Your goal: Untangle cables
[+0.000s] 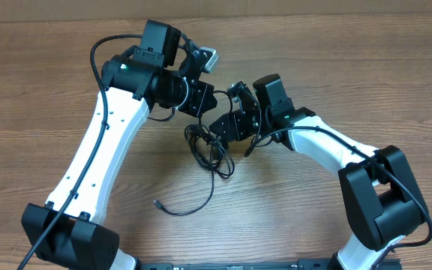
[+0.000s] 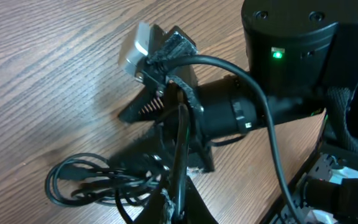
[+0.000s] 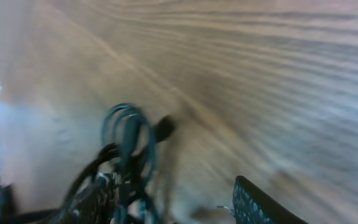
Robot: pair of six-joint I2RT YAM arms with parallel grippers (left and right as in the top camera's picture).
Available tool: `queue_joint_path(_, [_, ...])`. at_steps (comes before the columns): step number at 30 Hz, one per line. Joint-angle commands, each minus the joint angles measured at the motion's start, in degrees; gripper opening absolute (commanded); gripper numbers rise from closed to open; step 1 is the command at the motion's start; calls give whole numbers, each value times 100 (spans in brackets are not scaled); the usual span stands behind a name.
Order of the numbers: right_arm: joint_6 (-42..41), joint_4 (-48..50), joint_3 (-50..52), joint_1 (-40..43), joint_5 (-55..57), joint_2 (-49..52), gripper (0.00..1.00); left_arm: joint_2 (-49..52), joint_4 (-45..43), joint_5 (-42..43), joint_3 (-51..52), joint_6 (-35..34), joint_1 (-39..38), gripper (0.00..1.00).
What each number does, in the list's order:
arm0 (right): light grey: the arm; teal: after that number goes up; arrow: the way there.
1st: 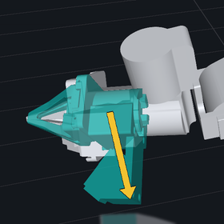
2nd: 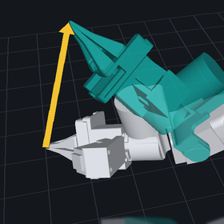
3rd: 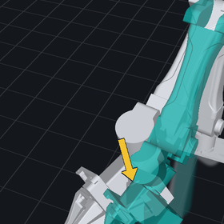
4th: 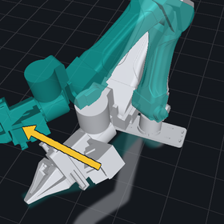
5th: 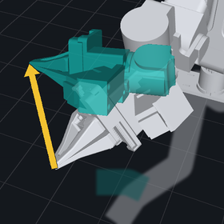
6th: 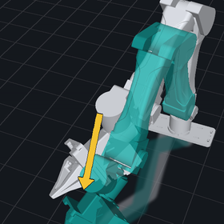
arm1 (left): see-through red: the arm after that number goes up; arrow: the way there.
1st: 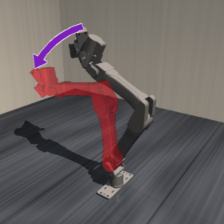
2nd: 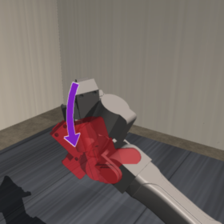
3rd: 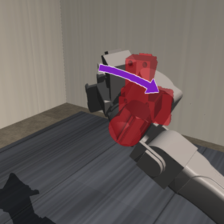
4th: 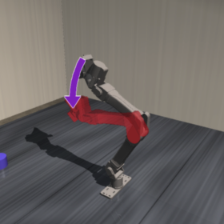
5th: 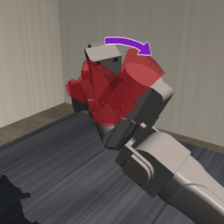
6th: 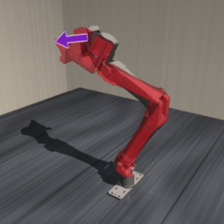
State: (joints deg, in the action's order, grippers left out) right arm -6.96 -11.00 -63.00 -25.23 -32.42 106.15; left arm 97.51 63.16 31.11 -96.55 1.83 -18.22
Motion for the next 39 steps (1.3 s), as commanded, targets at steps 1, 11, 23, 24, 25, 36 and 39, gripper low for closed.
queue_joint_path(1, [87, 122, -85, 22, 560, -103, 58, -2, 11, 192, 50, -59, 26, 4])
queue_joint_path(11, [-372, 879, -85, 98, -254, -103, 63, -2, 28, 188, 50, -57, 26, 4])
queue_joint_path(23, [-568, 629, -85, 116, 721, -103, 11, -2, 31, 136, 50, -57, 31, 4])
queue_joint_path(24, [-568, 570, -87, 129, 925, -103, 4, -2, 33, 107, 50, -57, 31, 4])
queue_joint_path(25, [-570, 533, -87, 162, 1095, -103, 4, -2, 35, 31, 50, -61, 31, 4])
queue_joint_path(36, [-1126, 409, -90, 787, 494, -1207, 4, -2, 142, -1937, 52, -769, 31, 4])
queue_joint_path(39, [-1056, 234, -90, 846, 496, -1644, 4, -2, 157, -2284, 52, -874, 31, 6])
